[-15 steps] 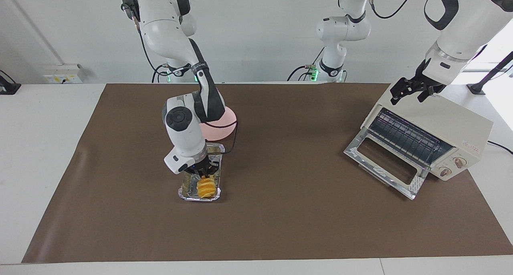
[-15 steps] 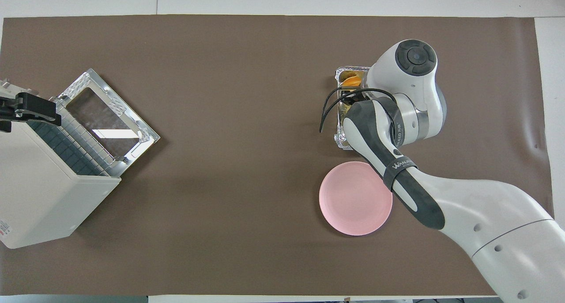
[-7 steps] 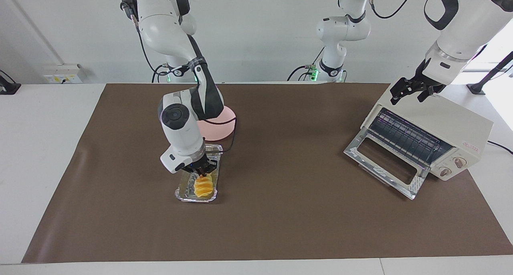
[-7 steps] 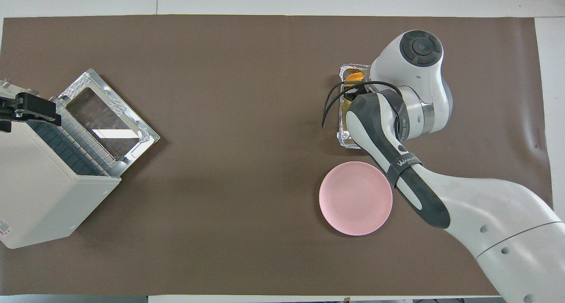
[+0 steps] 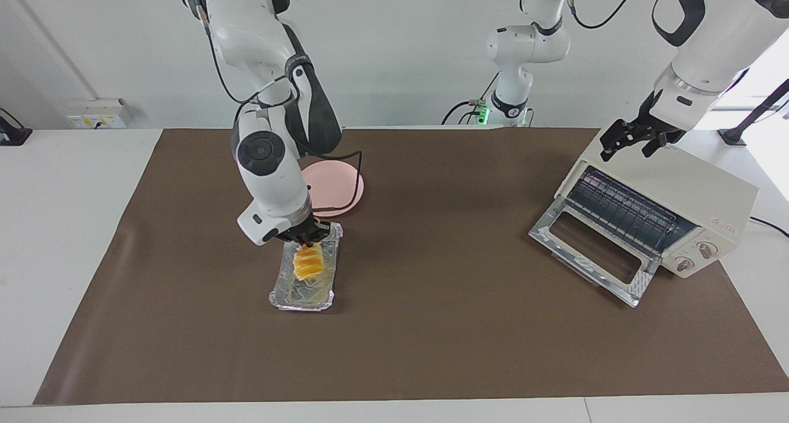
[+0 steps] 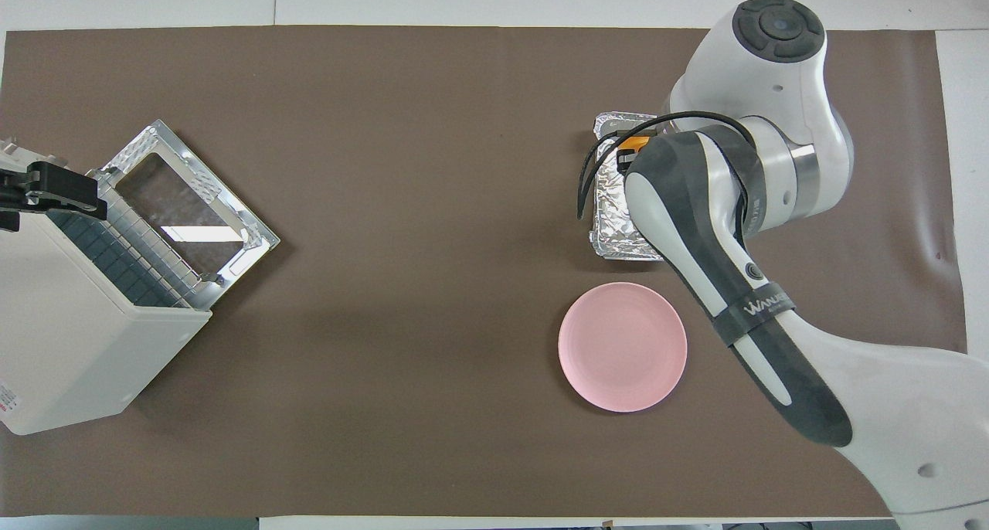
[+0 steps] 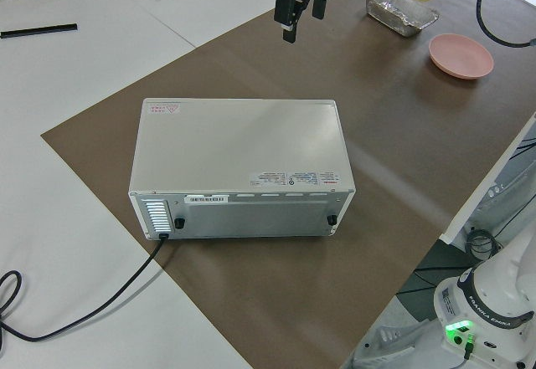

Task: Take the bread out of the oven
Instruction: 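Grasp the bread rolls in the foil tray with the right gripper, then carry the bread rolls onto the pink plate and open the right gripper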

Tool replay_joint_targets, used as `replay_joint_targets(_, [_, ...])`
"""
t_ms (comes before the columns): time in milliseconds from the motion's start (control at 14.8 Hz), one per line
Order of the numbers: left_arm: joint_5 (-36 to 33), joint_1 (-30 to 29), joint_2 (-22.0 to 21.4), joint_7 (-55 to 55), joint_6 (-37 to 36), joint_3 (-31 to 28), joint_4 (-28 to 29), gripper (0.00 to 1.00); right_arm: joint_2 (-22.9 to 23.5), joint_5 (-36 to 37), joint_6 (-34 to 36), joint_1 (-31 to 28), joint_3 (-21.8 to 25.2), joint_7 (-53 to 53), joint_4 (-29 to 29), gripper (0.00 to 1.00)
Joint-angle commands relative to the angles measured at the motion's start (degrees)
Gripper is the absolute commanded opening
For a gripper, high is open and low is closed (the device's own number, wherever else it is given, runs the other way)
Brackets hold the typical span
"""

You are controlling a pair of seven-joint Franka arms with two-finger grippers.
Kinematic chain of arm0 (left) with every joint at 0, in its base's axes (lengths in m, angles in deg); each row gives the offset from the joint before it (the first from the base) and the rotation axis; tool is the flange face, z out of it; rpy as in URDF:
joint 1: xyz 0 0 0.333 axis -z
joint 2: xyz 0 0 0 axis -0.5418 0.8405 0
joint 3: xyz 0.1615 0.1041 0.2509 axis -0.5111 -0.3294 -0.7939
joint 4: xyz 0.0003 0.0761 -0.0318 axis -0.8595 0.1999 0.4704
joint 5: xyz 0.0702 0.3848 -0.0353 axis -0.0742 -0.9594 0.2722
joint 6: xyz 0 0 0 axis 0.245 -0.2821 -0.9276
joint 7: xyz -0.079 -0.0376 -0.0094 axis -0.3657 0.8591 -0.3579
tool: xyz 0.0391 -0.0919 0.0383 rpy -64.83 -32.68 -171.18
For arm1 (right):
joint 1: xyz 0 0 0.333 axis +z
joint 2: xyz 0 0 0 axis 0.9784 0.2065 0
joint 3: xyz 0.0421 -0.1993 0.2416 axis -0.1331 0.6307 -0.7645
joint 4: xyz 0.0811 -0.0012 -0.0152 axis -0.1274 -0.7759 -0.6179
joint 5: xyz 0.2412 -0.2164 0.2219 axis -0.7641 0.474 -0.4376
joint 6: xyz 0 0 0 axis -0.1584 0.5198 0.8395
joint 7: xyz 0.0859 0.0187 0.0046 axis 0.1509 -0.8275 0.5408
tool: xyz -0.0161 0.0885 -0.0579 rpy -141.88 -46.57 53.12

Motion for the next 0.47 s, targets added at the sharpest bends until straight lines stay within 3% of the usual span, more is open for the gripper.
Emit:
replay_joint_targets(0, [-0.5,-0.2,-1.0,0.0,0.4,0.2,1.2,1.00,-8.0,-0.2,2.5,-0.2,-0.6,-0.9,-7.7,0.00])
replay_joint_targets(202, [-0.5,-0.2,-1.0,0.0,0.3,0.2,1.2,1.00,-18.2,-1.6,1.3,-0.1,-0.8,-0.9,-19.8,0.00])
replay_joint_targets(404, [-0.5,-0.2,-1.0,0.0,0.3,0.2,1.2,1.00,-24.5,-2.3,-3.6,2.2,-0.9,-1.5,-29.4,0.00])
